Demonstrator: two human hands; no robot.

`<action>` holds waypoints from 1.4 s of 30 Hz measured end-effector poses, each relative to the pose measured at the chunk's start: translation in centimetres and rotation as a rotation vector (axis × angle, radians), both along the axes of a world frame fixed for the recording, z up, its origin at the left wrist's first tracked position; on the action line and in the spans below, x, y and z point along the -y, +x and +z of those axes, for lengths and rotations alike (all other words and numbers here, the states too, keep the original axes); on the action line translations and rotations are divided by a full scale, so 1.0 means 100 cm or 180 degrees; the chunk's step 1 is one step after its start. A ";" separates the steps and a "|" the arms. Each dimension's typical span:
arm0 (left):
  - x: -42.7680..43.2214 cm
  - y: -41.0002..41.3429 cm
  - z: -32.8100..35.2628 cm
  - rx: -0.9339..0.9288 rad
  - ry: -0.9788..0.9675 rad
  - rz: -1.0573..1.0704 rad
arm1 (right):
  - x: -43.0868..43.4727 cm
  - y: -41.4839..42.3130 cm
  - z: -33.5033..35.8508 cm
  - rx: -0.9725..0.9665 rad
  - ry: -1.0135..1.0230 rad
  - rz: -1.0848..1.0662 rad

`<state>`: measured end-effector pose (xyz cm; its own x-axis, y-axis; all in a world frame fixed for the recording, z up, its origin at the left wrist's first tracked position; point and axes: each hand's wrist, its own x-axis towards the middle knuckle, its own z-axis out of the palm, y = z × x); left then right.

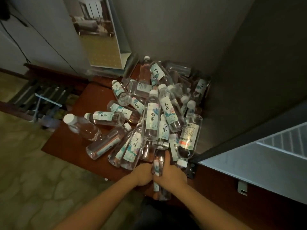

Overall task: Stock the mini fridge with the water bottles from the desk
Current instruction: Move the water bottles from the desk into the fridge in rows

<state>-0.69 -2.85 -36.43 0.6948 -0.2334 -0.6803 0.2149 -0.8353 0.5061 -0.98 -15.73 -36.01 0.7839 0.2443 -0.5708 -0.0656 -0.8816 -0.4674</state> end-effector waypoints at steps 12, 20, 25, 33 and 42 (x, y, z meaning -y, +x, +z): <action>-0.005 -0.008 -0.043 0.0428 -0.0910 -0.0095 | 0.011 0.004 -0.014 0.0709 -0.0114 0.0983; -0.013 -0.030 -0.065 0.0796 -0.1075 0.0676 | 0.016 -0.016 -0.029 0.0827 0.0391 0.0362; -0.005 -0.058 -0.045 0.0841 -0.1299 0.0917 | 0.022 -0.038 -0.032 0.1052 0.0359 -0.0182; 0.024 -0.097 -0.029 0.0819 -0.2493 0.0962 | 0.067 -0.099 -0.014 0.1297 0.1723 -0.0379; 0.122 -0.082 0.055 0.1597 -0.3261 0.0370 | 0.158 -0.111 0.056 0.2269 0.2480 -0.0555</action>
<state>-8.86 -15.05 -30.95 0.8878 -0.4344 0.1521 -0.1543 0.0305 0.9875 -12.04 -31.56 -30.44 0.9343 0.1961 0.2977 0.3486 -0.3283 -0.8779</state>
